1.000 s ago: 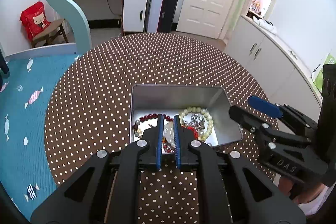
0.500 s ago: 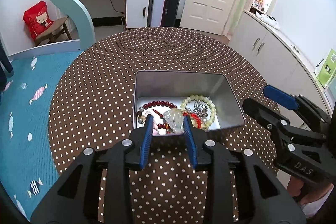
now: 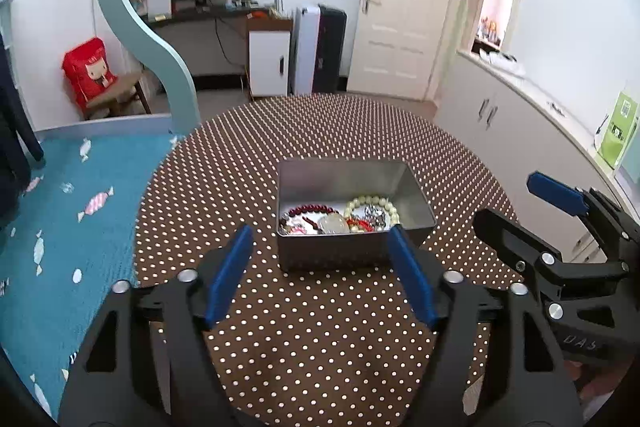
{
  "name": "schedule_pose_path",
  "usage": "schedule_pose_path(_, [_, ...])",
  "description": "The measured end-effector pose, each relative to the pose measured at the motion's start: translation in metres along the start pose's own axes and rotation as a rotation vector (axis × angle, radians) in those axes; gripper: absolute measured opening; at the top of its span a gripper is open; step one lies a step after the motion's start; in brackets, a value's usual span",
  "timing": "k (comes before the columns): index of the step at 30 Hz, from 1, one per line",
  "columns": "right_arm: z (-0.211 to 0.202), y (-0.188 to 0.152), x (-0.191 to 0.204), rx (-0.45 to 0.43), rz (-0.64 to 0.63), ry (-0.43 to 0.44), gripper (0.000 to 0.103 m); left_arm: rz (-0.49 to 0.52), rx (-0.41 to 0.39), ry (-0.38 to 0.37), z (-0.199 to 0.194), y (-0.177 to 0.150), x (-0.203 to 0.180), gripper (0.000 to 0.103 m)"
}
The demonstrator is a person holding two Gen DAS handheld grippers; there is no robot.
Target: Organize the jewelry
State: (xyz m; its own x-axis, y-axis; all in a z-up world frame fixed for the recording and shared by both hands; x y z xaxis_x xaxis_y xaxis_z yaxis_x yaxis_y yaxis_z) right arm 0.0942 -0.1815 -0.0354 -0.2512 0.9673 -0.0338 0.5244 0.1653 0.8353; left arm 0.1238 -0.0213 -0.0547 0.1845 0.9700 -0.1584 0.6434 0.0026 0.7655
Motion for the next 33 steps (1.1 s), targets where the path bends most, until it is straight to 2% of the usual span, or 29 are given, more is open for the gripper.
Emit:
schedule_pose_path(4, [-0.015, -0.001, 0.004, -0.031, 0.005, -0.048, 0.094, 0.013, -0.052, 0.018, -0.021, 0.0, -0.003, 0.079])
schedule_pose_path(6, [-0.023, -0.002, 0.005, -0.041, 0.007, -0.067, 0.095, 0.004, -0.079, 0.026, -0.031, -0.002, -0.001, 0.087])
schedule_pose_path(11, [-0.039, -0.006, 0.01, -0.071, -0.01, -0.102, 0.096, 0.008, -0.133, 0.038, -0.054, -0.005, -0.004, 0.09])
schedule_pose_path(20, [-0.064, -0.007, 0.008, -0.135, 0.006, -0.15, 0.096, 0.038, -0.2, 0.048, -0.085, -0.009, -0.016, 0.093])
schedule_pose_path(25, [-0.077, -0.009, 0.003, -0.178, 0.048, -0.15, 0.096, 0.055, -0.242, 0.053, -0.098, -0.006, -0.024, 0.094])
schedule_pose_path(33, [-0.096, -0.015, 0.0, -0.3, 0.084, -0.186, 0.096, 0.063, -0.311, 0.058, -0.112, -0.008, -0.032, 0.096])
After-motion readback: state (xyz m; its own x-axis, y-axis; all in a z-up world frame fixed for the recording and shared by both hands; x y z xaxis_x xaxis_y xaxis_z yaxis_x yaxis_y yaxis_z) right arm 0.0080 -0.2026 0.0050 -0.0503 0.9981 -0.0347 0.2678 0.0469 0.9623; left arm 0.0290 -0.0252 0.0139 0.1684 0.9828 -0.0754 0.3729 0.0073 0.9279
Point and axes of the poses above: each gripper's, at about its wrist camera, not at the fingertips, and z roughly the way its jaws point, x to its left, y to its top, the point moved 3 cm from there along z, roughly the way its jaws point, and after that the axes turned 6 degrees about -y, right-handed, at the moved point
